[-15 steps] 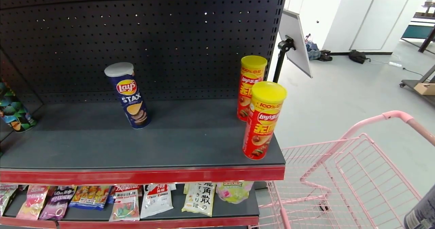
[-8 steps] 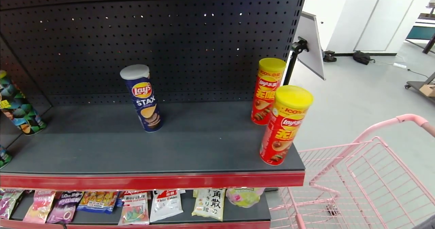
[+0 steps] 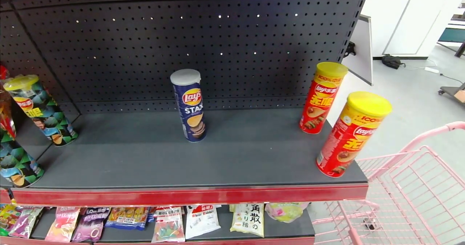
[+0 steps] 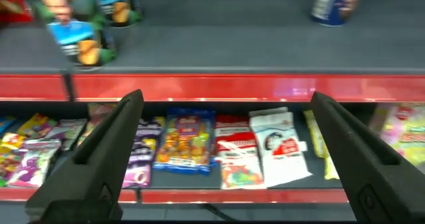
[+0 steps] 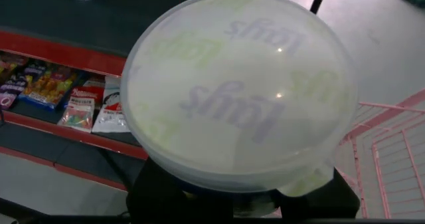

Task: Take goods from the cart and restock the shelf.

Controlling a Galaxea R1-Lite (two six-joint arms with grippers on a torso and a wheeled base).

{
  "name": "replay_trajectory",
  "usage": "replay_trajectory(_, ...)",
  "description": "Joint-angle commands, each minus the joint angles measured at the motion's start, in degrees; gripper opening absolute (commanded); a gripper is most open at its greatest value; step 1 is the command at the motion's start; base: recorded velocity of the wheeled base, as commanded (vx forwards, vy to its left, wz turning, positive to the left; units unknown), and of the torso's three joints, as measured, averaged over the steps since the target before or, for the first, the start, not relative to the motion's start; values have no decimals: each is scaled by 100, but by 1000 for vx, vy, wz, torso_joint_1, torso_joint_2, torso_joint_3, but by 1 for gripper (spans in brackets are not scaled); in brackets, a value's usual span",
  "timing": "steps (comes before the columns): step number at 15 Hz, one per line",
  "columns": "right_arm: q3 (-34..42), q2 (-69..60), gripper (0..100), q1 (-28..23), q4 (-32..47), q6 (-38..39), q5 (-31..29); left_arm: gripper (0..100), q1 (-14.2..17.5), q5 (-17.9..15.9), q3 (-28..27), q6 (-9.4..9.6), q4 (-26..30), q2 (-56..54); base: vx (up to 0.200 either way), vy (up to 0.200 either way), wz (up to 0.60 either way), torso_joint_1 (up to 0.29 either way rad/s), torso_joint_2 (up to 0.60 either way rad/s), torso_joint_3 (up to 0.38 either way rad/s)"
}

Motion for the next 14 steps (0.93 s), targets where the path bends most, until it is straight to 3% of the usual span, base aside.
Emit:
replay_trajectory(1, 74, -249, 0, 14, -6, -4, 109, 100, -1, 6, 0, -2, -2, 2, 0, 200, 0, 7, 2, 2)
replay_trajectory(8, 118, -232, 0, 22, -6, -4, 188, 100, -1, 6, 0, -2, -2, 2, 0, 200, 0, 2, 3, -1)
replay_trajectory(11, 127, -232, 0, 14, 3, -12, 276, 100, -1, 6, 0, 6, -2, 2, 0, 0, 0, 0, 0, 0)
replay_trajectory(14, 136, -232, 0, 14, 3, -12, 276, 100, -1, 6, 0, -2, -2, 2, 200, 0, 0, 1, -1, 4)
